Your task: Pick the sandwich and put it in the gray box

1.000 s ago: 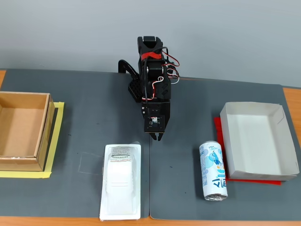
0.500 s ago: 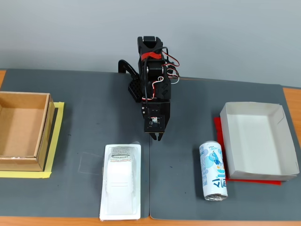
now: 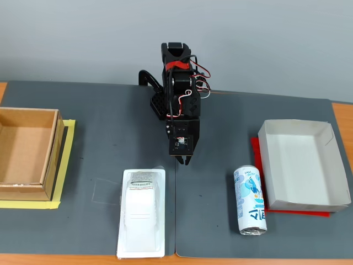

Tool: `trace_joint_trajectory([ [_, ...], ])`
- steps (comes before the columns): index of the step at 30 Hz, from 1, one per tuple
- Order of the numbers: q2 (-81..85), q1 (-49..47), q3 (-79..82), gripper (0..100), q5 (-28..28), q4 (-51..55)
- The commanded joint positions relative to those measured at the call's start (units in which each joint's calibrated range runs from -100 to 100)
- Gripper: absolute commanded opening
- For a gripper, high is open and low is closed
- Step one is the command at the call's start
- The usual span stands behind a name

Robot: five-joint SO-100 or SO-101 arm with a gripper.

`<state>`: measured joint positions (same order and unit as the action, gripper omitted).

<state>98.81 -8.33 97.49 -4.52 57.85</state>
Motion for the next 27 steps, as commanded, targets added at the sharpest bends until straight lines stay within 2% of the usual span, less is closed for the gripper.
trace_joint_trajectory([
  [1, 0.5, 0.5, 0.1, 2, -0.1, -0.6],
  [27, 0.5, -0.1, 0.2, 2, -0.1, -0.6],
])
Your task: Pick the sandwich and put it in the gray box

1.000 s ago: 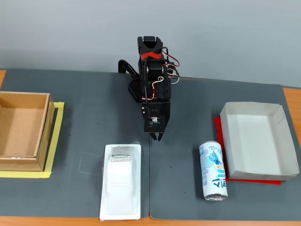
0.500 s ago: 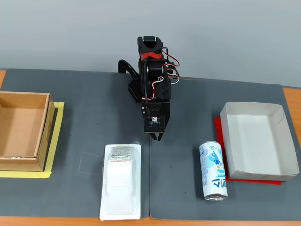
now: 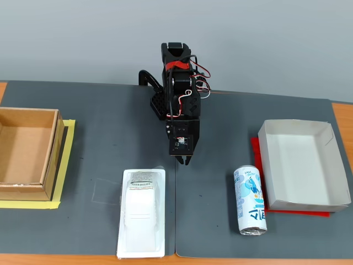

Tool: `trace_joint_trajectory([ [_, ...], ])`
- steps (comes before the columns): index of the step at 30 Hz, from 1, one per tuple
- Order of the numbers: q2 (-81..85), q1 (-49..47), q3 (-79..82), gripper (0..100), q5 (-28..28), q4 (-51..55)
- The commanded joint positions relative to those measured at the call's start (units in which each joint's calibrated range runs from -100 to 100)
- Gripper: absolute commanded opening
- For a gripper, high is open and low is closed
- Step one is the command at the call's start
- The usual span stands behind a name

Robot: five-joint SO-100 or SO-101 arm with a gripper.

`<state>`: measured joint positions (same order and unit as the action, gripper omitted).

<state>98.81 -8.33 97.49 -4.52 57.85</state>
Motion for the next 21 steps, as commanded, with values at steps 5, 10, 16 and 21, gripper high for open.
trace_joint_trajectory([
  [5, 0.5, -0.1, 0.2, 2, -0.1, -0.6],
  [10, 0.5, -0.2, 0.2, 2, 0.0, -0.6],
  [16, 0.5, 0.0, 0.2, 2, -0.1, -0.6],
  [21, 0.5, -0.1, 0.2, 2, -0.2, -0.6],
])
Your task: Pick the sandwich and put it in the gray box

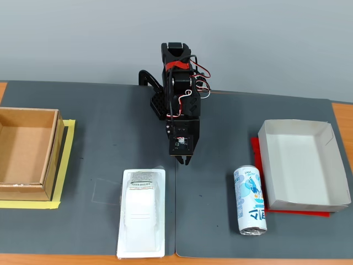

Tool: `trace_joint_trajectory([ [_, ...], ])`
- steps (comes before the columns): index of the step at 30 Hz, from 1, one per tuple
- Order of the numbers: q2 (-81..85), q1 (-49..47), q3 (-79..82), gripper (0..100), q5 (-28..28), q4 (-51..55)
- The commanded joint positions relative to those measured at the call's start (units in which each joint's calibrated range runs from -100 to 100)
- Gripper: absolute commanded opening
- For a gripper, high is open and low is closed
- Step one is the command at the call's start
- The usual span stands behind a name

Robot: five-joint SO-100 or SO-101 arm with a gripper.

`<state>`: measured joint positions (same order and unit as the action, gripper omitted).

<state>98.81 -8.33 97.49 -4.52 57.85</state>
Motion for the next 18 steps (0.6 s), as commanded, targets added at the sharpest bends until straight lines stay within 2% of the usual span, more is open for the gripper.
trace_joint_trajectory([
  [1, 0.5, -0.2, 0.2, 2, -0.2, -0.7],
  [18, -2.1, -0.1, -5.1, 2, -0.2, -0.7],
])
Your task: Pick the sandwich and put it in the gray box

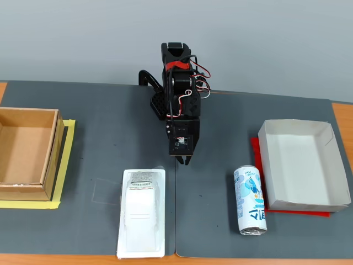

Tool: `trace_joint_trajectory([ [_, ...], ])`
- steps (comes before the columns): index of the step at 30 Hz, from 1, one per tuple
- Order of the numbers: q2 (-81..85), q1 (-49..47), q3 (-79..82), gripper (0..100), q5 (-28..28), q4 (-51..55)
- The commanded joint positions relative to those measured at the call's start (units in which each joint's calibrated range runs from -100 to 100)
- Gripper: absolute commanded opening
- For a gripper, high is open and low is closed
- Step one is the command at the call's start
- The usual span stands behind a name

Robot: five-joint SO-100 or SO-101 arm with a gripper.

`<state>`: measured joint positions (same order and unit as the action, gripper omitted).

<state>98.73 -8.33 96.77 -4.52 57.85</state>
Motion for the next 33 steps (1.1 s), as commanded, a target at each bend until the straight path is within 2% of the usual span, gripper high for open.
trace_joint_trajectory([
  [1, -3.6, -0.1, -5.6, 2, -0.2, -0.7],
  [15, -29.8, 1.6, -30.1, 2, -0.1, -0.7],
  [24, -42.4, 2.8, -46.1, 2, 2.1, -2.6],
  [33, -56.0, 8.1, -61.6, 2, 4.0, -1.9],
])
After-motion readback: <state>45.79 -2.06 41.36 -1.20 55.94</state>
